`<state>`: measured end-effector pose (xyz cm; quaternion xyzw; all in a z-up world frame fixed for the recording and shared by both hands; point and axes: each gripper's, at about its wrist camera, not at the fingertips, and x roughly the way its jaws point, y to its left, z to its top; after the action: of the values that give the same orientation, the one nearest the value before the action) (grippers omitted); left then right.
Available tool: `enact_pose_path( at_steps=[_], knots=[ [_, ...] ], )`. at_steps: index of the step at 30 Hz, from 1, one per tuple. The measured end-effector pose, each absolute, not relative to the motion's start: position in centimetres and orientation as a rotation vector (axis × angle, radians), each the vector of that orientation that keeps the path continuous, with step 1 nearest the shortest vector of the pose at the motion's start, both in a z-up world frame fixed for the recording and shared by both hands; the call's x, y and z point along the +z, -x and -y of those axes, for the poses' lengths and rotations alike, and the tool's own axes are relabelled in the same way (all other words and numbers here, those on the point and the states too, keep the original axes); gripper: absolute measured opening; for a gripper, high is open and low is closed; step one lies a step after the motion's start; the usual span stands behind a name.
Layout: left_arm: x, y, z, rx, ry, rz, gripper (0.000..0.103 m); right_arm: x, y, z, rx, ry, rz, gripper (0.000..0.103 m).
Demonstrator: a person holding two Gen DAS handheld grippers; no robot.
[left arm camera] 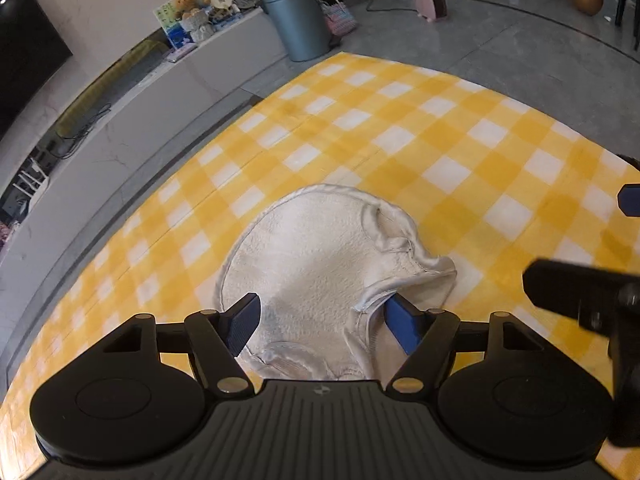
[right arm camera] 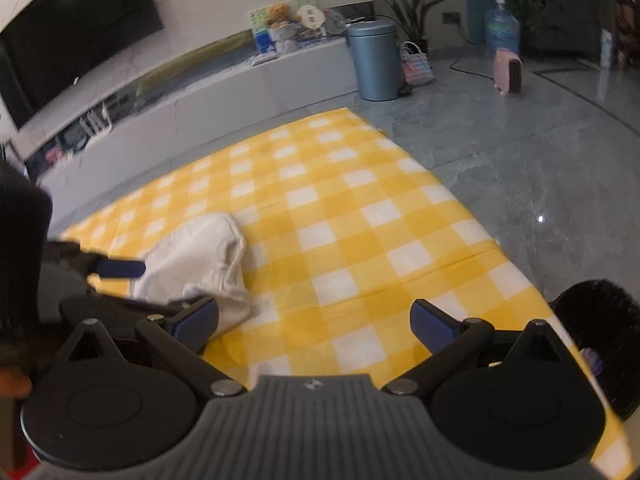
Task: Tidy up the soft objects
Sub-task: 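Move the left tool to the beige cloth bag, grasp and lift it, then grasp the yellow cloth with the right tool and lift it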
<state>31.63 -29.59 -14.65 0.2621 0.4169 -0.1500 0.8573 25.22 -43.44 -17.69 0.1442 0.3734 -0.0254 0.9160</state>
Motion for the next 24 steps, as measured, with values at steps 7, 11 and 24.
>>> enact_pose_path(
  at_steps=[7,11,24],
  knots=[
    [-15.6,-31.0,30.2,-0.274,-0.634,-0.827,0.027,-18.0,-25.8,42.7,-0.094,-0.272,-0.771,0.1],
    [-15.7,-31.4,29.6,-0.244,-0.617,-0.853,0.012,-18.1,-25.5,42.7,-0.13,-0.214,-0.782,0.1],
    [-8.6,-30.8,23.1,-0.39,-0.017,-0.602,0.01,-18.6,-25.3,43.6,-0.171,-0.26,-0.808,0.1]
  ],
)
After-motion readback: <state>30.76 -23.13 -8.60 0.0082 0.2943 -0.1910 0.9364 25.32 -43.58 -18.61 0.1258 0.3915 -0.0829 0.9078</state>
